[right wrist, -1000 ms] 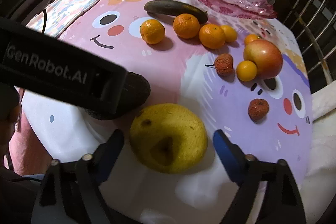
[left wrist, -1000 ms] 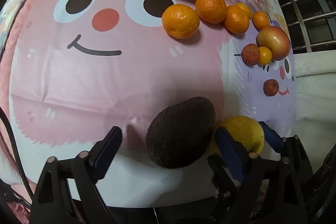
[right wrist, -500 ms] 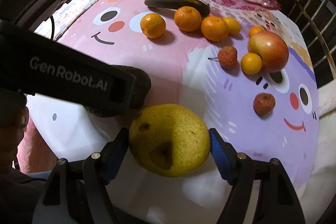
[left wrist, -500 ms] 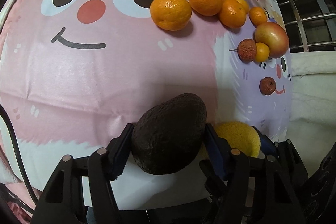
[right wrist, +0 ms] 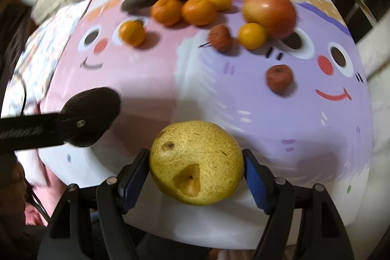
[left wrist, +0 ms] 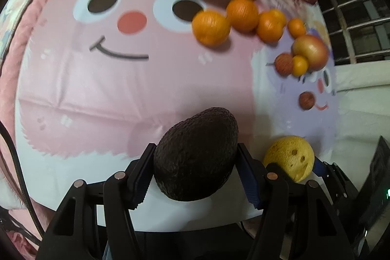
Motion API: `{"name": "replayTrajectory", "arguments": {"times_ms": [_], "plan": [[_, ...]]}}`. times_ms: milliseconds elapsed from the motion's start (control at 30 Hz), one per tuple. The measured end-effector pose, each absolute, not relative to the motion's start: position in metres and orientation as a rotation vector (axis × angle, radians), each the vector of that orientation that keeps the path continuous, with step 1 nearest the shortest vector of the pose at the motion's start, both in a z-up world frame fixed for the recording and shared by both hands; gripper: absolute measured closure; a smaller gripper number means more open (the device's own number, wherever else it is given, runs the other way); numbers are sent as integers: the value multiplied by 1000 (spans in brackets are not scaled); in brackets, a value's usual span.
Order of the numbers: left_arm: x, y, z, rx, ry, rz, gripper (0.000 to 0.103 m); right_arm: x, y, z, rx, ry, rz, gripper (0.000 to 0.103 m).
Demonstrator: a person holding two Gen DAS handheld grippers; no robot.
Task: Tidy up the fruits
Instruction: 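Grasp the dark avocado with the left gripper while the right gripper grasps the yellow pear, then carry the avocado with the left gripper into the pink bowl while the right gripper drops the pear there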
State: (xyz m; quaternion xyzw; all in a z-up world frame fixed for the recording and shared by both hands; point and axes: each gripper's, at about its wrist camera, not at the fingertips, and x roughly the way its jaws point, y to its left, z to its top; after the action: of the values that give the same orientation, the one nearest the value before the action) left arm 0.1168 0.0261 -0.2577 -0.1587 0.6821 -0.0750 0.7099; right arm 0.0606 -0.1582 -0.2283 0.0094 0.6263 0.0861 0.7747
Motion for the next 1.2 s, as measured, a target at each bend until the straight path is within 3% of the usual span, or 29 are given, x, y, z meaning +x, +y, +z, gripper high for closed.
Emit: {"name": "replayTrajectory", "arguments": {"times_ms": [733,1000,1200], "plan": [[225,22,-121,-360,1207,-170,41,188,-202,-91,11,999,189,28],[276,6,-120,-338,1131,-160,41,242,-210,-93,48,932,230,28],[310,-6,-145,-302,1134,-115,40,277,-208,-122,54,985,264,28]]}}
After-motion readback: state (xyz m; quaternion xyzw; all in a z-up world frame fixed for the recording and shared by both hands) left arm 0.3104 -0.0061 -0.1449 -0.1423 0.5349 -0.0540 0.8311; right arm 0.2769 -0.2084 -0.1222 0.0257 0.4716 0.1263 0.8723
